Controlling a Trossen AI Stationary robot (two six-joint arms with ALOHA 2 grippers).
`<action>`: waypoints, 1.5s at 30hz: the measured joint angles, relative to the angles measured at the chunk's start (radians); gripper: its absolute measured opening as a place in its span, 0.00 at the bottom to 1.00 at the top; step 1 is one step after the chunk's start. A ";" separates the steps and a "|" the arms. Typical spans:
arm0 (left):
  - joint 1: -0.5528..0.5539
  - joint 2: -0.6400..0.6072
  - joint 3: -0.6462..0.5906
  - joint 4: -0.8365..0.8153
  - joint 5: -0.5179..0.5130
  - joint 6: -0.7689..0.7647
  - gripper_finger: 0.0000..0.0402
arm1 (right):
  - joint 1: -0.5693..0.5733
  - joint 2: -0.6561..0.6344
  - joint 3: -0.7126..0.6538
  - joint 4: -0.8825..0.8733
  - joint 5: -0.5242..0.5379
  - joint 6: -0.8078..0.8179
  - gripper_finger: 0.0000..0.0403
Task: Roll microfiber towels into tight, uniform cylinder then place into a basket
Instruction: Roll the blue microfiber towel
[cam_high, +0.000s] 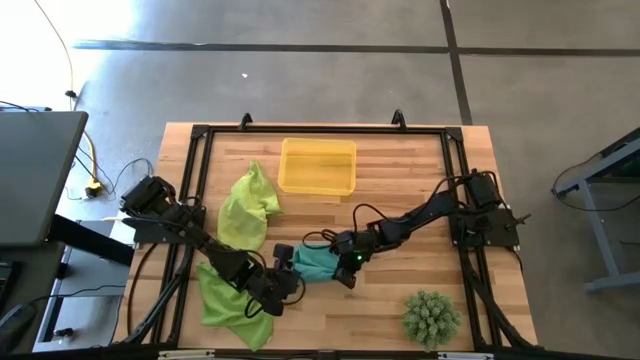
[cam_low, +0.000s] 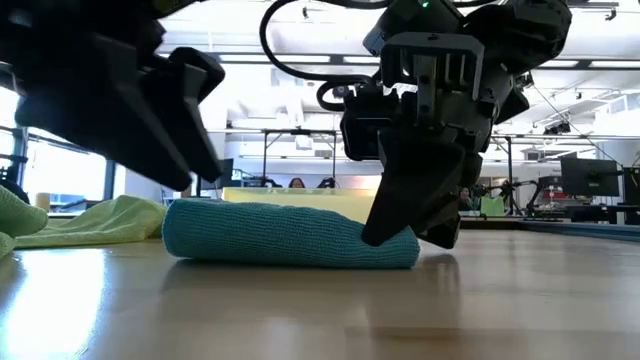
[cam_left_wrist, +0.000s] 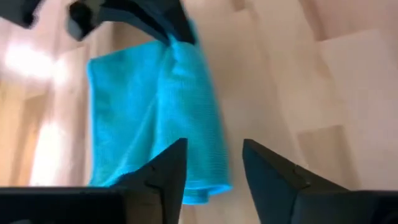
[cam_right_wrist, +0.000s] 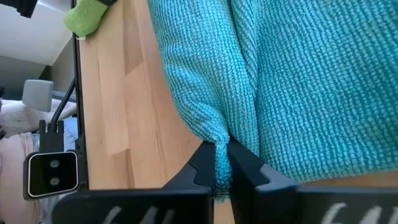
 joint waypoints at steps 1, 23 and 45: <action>0.000 0.000 0.000 -0.004 -0.002 0.000 0.39 | 0.000 0.000 0.000 0.000 0.000 0.010 0.01; 0.093 0.106 0.002 -0.033 0.059 -0.138 0.33 | 0.002 -0.001 0.001 0.002 0.007 0.012 0.01; 0.180 0.037 -0.187 0.319 0.495 -0.333 0.04 | 0.020 -0.095 -0.001 -0.062 0.114 -0.362 0.17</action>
